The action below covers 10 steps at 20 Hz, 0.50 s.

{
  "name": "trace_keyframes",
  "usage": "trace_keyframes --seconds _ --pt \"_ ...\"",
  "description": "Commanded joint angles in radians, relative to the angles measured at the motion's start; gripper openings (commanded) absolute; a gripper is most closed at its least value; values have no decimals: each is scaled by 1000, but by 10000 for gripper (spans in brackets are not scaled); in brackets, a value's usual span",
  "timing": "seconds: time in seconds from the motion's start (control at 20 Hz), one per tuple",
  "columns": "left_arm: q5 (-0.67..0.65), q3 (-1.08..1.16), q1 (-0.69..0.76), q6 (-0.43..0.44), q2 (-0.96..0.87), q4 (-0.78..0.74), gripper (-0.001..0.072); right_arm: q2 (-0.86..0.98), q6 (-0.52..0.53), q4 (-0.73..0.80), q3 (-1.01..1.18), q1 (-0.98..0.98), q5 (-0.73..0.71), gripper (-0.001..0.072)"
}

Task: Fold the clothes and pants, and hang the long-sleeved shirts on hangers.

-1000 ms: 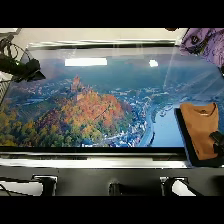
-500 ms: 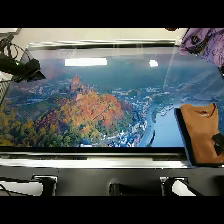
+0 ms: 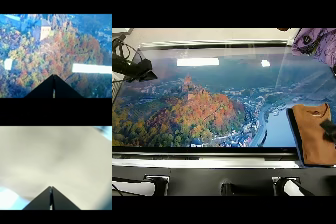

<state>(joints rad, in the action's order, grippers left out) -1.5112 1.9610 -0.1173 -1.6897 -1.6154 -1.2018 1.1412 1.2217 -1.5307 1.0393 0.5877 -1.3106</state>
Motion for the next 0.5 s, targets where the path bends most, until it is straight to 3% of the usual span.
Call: trace_keyframes --seconds 0.0,0.2,0.45 --pt "-1 0 0 66 8 -23 13 -68 291 -361 12 -58 224 35" --pt "4 -19 8 94 23 -55 12 -82 423 -363 12 -360 253 35" --pt "143 -313 91 146 201 -271 12 -82 406 -315 12 -684 349 35"
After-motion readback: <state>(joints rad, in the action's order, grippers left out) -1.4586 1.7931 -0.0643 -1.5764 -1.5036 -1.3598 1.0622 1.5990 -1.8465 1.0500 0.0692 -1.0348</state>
